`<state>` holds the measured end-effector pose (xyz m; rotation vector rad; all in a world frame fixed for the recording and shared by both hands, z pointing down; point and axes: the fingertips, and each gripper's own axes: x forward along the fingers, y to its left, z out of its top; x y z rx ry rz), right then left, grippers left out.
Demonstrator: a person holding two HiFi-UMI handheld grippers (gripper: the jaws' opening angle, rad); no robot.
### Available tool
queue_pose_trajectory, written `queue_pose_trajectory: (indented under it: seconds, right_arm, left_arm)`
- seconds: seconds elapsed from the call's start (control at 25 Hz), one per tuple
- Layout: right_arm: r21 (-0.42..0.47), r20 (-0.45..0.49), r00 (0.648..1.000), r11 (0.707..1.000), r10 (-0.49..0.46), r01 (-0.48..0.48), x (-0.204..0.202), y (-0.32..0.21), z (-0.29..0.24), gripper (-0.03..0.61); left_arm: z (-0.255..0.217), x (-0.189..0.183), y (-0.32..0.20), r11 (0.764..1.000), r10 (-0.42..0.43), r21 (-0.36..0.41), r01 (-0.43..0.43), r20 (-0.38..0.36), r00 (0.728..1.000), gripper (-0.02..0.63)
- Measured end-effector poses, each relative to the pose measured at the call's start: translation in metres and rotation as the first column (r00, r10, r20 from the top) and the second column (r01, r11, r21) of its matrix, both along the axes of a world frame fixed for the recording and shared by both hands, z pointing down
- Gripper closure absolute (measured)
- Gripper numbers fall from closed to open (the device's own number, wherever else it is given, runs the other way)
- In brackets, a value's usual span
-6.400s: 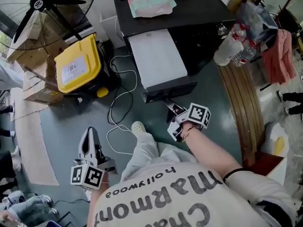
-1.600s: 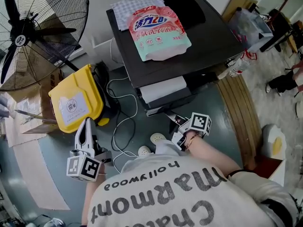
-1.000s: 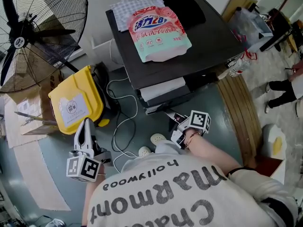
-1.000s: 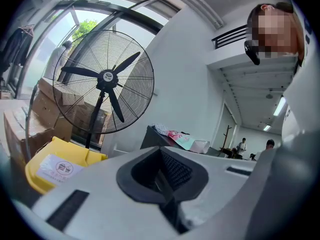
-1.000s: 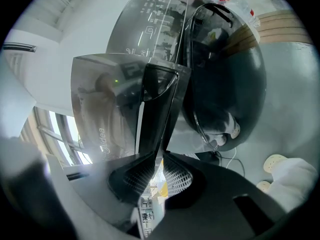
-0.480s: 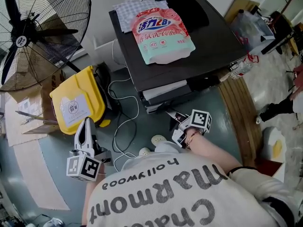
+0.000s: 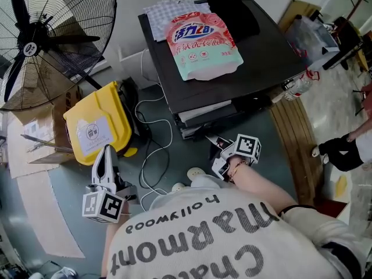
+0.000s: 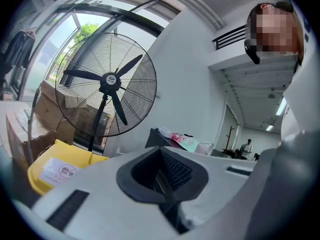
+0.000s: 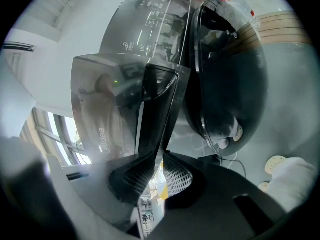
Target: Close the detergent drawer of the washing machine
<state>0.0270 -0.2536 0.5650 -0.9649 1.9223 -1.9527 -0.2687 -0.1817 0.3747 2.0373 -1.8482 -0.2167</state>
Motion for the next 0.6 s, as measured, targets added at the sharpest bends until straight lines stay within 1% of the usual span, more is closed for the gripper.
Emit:
queue_pose_trajectory:
  seconds: [0.2, 0.6]
  right_arm:
    - [0.001, 0.0, 1.0, 1.0, 0.01, -0.01, 0.0036, -0.0016, 0.0014, 0.509]
    - [-0.005, -0.002, 1.0, 1.0, 0.018, -0.018, -0.0032, -0.0092, 0.001, 0.509]
  left_arm:
    - [0.0006, 0.0017, 0.0032, 1.0, -0.01, 0.002, 0.01, 0.001, 1.0, 0.606]
    - [0.0009, -0.0036, 0.0029, 1.0, -0.019, -0.002, 0.019, 0.0, 1.0, 0.606]
